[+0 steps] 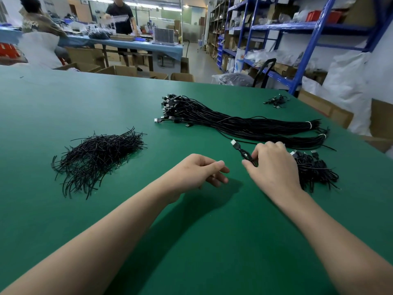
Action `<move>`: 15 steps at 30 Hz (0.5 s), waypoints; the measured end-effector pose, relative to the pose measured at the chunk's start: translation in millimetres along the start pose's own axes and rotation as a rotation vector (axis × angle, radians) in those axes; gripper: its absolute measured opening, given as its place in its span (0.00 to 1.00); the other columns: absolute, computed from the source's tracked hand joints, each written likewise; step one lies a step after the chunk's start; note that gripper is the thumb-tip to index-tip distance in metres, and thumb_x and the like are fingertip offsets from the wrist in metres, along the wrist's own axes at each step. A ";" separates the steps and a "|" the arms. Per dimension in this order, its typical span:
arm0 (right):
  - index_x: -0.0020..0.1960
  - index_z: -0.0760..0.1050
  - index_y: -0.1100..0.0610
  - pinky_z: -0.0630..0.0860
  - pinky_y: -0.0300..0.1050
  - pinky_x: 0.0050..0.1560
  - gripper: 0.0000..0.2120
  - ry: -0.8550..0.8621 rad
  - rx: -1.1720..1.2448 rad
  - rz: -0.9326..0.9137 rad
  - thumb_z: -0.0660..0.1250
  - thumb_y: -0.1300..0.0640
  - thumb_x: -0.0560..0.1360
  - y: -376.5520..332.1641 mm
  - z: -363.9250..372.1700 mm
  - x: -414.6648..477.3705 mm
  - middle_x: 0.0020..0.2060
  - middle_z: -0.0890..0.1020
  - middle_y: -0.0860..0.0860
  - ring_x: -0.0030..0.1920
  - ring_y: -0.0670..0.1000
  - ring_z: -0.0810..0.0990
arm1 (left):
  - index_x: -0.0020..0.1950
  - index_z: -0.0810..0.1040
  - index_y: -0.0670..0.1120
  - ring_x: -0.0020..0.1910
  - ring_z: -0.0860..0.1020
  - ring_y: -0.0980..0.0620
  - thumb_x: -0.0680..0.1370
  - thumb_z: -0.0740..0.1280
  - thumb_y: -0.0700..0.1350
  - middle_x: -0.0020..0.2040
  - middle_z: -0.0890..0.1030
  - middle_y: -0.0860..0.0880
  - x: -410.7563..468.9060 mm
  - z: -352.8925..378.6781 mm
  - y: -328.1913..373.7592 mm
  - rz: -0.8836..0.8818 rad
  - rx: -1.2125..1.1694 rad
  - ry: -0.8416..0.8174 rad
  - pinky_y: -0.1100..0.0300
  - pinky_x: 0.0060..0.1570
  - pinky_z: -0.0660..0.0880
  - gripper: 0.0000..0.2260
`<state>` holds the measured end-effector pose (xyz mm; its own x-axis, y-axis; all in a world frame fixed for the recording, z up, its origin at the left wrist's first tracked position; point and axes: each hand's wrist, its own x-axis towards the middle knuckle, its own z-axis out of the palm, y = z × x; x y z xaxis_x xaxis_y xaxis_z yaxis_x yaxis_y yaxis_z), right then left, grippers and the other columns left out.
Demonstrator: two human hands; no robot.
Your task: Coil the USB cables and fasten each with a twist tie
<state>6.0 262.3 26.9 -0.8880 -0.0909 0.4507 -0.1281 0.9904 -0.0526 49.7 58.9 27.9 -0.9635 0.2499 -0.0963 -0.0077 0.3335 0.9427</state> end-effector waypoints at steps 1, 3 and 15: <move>0.50 0.79 0.54 0.72 0.51 0.51 0.16 -0.021 -0.110 -0.013 0.68 0.41 0.76 3.6 3.6 2.9 0.50 0.79 0.51 0.57 0.56 0.73 | 0.55 0.84 0.48 0.41 0.81 0.60 0.84 0.61 0.52 0.48 0.87 0.52 0.0 -0.2 0.6 0.003 0.000 0.003 0.61 0.36 0.68 0.13; 0.51 0.79 0.54 0.70 0.52 0.56 0.18 -0.070 -0.246 -0.017 0.67 0.39 0.76 9.5 11.8 7.7 0.54 0.76 0.52 0.59 0.56 0.70 | 0.55 0.84 0.47 0.40 0.81 0.59 0.84 0.62 0.51 0.48 0.87 0.52 0.6 -0.1 1.1 0.008 0.004 0.009 0.62 0.35 0.68 0.12; 0.62 0.67 0.55 0.68 0.57 0.60 0.20 -0.070 -0.273 0.001 0.68 0.50 0.74 16.0 35.5 13.0 0.58 0.71 0.54 0.61 0.57 0.69 | 0.55 0.84 0.45 0.39 0.81 0.59 0.83 0.65 0.46 0.48 0.87 0.49 3.8 5.1 -5.1 0.052 0.038 0.012 0.75 0.32 0.68 0.09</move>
<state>-23.2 273.2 0.3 -0.9176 -0.0874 0.3878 -0.0118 0.9811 0.1932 47.5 62.9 21.0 -0.9655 0.2568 -0.0437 0.0520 0.3544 0.9336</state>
